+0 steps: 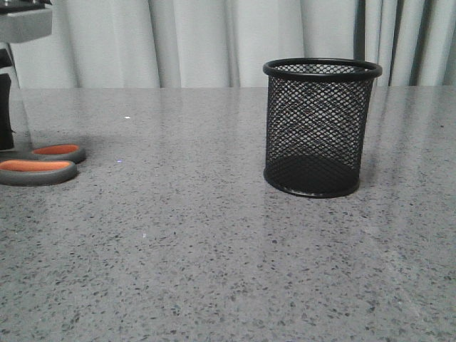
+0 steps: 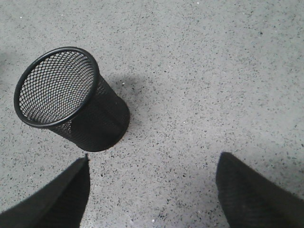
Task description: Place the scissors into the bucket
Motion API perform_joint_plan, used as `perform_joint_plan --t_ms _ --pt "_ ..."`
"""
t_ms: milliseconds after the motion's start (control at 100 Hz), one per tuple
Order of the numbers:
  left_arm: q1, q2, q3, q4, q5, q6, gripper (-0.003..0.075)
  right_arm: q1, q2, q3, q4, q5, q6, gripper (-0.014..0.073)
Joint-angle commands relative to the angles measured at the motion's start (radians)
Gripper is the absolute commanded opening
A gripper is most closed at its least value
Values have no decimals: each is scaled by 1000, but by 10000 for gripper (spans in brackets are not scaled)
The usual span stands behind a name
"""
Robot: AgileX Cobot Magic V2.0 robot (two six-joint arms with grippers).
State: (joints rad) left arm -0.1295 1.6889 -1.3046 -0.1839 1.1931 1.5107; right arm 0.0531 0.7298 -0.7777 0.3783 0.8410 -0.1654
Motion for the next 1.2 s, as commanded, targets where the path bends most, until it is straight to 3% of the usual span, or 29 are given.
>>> perform_joint_plan --t_ms 0,350,470,640,1020,1190 --pt "-8 -24 -29 -44 -6 17 386 0 4 -35 8 -50 -11 498" --pt "-8 24 -29 -51 35 40 365 0 4 -35 8 -50 -11 498" --pt "-8 24 -29 -61 44 40 232 0 4 -35 8 -50 -11 498" --pt "-8 24 -29 -68 52 11 -21 0 4 -35 8 -50 -11 498" --pt "-33 -153 -132 -66 61 -113 -21 0 4 -35 23 -48 -11 498" --pt "-89 -290 -200 -16 61 -229 -21 0 4 -36 169 -50 -72 498"
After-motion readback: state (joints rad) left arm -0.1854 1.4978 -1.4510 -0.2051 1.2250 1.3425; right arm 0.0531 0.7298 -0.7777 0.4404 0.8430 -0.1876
